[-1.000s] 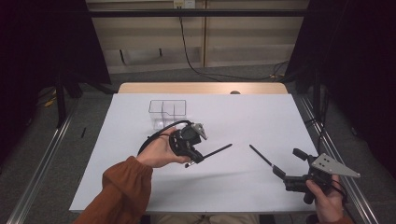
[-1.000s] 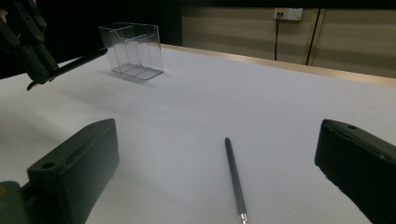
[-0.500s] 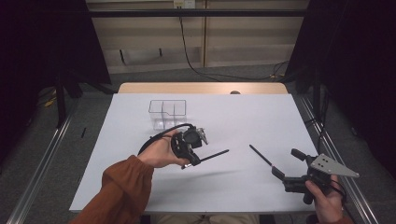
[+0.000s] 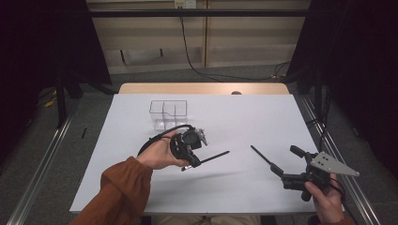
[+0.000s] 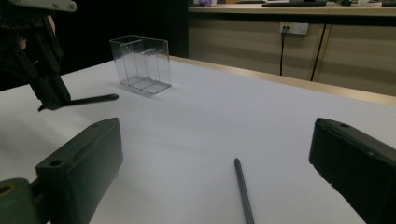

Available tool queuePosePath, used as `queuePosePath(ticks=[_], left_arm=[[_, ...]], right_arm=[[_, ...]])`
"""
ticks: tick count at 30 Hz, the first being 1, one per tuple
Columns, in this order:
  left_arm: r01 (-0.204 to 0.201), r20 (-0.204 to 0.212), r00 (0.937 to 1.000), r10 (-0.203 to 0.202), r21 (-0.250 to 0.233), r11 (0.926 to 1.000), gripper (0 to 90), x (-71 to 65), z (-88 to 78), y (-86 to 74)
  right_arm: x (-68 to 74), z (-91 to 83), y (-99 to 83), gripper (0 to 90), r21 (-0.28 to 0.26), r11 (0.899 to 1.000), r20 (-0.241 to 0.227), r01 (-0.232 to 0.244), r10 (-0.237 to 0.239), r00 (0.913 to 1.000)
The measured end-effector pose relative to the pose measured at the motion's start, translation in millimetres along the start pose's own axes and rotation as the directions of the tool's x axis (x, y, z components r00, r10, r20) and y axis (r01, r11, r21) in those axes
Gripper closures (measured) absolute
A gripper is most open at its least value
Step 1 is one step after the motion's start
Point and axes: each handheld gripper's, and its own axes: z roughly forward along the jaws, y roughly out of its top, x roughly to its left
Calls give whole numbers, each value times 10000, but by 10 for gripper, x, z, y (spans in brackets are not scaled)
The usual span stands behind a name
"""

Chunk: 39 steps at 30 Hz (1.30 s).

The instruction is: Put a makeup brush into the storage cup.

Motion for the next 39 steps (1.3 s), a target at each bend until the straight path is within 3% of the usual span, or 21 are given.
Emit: queuePosePath(ticks=[2, 7, 15, 18, 22, 26, 28, 31, 34, 37, 39], left_arm=[[-118, 26, 9999, 118, 38, 9999, 843, 6, -18, -4], [41, -5, 10000, -41, -50, 10000, 844, -15, -2, -21], [-70, 40, 10000, 70, -9, 10000, 844, -28, -17, -28], [-254, 24, 9997, 254, 180, 9995, 844, -18, -37, -33], [-207, 9, 9998, 207, 111, 9997, 844, -34, -54, -36], [-227, -14, 9997, 227, 164, 9996, 844, -35, -59, -34], [-265, -32, 9996, 265, 160, 9995, 844, -35, -63, -31], [-191, 10, 9998, 191, 221, 9996, 844, -39, -63, -29], [-296, 67, 9995, 294, 315, 9991, 844, -41, -72, -21], [-214, 78, 9997, 212, 297, 9993, 844, -58, -66, -11], [-440, 83, 9990, 437, 432, 9981, 844, -53, -73, 3]], right_arm=[[-6, 8, 65, 22, -89, 9999, -40, -58, 58, 10000], [2, 71, 204, 0, -89, 9998, -400, 197, -200, 9990], [-6, 270, 329, 0, 596, 9956, -1135, 723, -652, 9914], [25, 331, 375, 0, 864, 9911, -1518, 1010, -871, 9846], [76, 442, 483, 0, 1459, 9790, -2370, 1427, -1054, 9658], [124, 550, 561, 4, 1677, 9707, -2817, 1722, -1202, 9519], [145, 609, 599, 7, 1856, 9633, -3128, 1940, -1292, 9410], [185, 693, 668, 32, 2245, 9447, -3611, 2391, -1473, 9208], [232, 776, 730, 23, 2708, 9195, -4269, 2850, -1506, 8917], [277, 852, 767, 43, 2941, 9026, -4496, 3144, -1596, 8789], [296, 899, 794, 44, 3087, 8922, -4738, 3298, -1564, 8666]])
